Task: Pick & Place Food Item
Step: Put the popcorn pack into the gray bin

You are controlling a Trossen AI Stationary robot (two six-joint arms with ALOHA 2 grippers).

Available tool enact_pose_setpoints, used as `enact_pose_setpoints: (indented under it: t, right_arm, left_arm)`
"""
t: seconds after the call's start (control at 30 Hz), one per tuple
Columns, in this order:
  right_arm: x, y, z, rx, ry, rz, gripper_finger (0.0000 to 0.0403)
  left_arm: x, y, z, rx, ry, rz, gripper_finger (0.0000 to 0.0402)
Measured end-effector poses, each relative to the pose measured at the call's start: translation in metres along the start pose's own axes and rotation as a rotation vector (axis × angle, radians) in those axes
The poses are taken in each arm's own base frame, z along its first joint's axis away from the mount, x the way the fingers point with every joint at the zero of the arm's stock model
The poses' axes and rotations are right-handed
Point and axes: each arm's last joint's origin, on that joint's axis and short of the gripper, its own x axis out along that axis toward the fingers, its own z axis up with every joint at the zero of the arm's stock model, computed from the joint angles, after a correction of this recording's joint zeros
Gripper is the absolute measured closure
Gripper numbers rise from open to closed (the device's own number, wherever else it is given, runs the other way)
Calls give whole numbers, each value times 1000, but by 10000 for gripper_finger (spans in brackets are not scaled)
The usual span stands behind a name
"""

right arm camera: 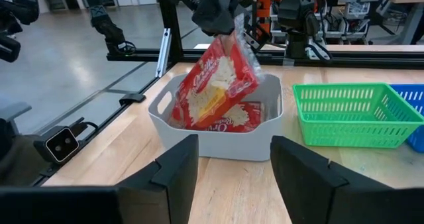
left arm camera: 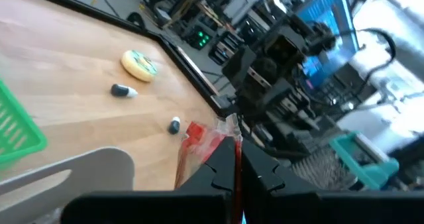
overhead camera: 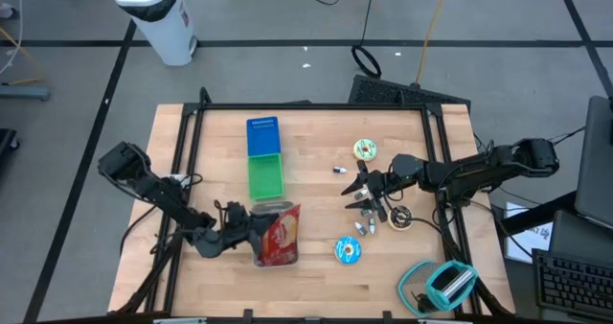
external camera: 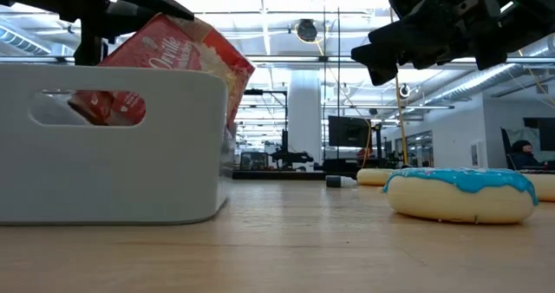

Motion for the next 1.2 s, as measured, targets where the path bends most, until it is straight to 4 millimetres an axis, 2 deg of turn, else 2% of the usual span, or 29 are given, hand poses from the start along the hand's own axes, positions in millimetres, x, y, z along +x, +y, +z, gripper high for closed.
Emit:
enact_pose_setpoints:
  t: [0.3, 0.43, 0.93, 1.2]
  right_arm:
    - [0, 0, 0, 0, 0, 0, 226]
    - [0, 0, 0, 0, 0, 0, 226]
    - [0, 0, 0, 0, 0, 0, 225]
    - [0, 0, 0, 0, 0, 0, 224]
  left_arm:
    - [0, -1, -1, 100, 34, -29, 386]
    - [0, 0, -1, 158, 16, -14, 368]
    - [-1, -2, 0, 303, 50, -59, 208]
    - [-11, -15, 17, 407, 25, -109, 165]
